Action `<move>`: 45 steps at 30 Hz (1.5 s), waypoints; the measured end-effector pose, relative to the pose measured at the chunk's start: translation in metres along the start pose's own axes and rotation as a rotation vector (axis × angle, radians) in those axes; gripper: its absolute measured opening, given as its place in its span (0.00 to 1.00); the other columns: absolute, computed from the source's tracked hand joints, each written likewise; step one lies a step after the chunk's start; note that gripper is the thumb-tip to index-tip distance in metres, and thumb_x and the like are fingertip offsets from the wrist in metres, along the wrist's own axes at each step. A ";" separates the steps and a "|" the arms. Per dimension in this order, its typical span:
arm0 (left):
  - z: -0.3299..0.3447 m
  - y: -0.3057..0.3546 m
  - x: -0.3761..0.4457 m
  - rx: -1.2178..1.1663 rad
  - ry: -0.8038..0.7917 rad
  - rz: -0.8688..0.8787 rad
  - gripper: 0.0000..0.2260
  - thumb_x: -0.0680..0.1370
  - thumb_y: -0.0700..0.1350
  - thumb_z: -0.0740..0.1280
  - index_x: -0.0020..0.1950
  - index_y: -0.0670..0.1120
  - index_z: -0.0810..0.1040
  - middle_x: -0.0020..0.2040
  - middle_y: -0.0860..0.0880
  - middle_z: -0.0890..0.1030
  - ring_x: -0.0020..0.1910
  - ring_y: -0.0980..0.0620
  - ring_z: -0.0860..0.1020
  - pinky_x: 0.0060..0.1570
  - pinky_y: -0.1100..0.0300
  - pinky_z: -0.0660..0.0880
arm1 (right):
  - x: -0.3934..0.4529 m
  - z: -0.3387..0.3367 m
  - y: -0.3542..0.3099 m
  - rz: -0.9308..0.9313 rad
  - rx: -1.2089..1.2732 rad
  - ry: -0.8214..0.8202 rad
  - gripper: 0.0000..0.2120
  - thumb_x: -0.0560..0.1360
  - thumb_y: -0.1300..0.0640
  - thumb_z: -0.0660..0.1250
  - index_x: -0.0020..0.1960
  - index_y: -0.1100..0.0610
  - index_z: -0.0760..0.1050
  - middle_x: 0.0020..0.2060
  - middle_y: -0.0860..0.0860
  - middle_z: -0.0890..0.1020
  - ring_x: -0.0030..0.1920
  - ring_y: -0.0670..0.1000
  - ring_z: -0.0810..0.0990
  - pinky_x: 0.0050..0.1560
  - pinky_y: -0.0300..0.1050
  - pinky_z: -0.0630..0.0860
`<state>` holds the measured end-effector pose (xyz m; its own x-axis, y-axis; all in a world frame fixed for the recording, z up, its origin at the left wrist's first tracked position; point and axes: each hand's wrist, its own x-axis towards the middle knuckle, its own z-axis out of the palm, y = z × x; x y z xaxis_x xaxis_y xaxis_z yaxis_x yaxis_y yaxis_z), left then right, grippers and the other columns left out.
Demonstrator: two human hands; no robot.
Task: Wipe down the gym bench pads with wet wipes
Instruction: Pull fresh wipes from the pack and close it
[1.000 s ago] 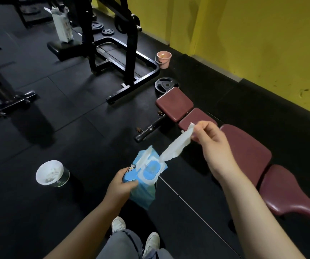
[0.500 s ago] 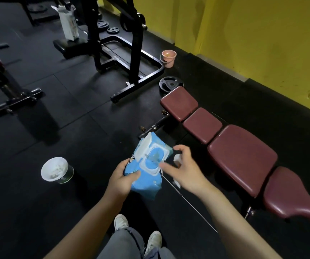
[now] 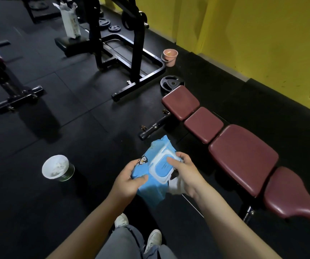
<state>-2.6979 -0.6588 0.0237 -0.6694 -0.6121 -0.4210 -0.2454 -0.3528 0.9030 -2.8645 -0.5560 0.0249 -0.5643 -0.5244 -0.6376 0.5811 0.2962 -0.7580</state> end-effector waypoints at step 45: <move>-0.020 0.007 0.000 -0.054 -0.053 -0.026 0.25 0.71 0.43 0.70 0.68 0.47 0.74 0.60 0.45 0.83 0.57 0.45 0.82 0.53 0.51 0.80 | -0.021 0.011 0.001 -0.115 -0.071 -0.147 0.04 0.75 0.65 0.68 0.46 0.57 0.76 0.35 0.52 0.84 0.28 0.46 0.66 0.29 0.37 0.61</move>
<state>-2.6859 -0.6753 0.0285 -0.7001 -0.5640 -0.4379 -0.2258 -0.4069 0.8851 -2.8455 -0.5530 0.0388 -0.5297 -0.6679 -0.5228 0.4715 0.2804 -0.8361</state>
